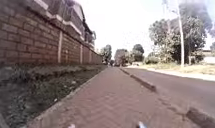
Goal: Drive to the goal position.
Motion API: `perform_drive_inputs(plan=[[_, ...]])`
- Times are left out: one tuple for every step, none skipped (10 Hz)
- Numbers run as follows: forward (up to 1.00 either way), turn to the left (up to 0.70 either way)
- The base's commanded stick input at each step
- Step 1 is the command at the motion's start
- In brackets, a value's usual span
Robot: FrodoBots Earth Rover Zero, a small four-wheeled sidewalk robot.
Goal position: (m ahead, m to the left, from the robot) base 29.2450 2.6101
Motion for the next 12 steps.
perform_drive_inputs(plan=[[1.00, 0.00], [1.00, 0.00], [1.00, 0.00], [1.00, 0.00], [1.00, 0.00], [1.00, 0.00], [1.00, 0.00], [1.00, 0.00], [1.00, 0.00], [1.00, 0.00], [1.00, 0.00], [1.00, 0.00]])
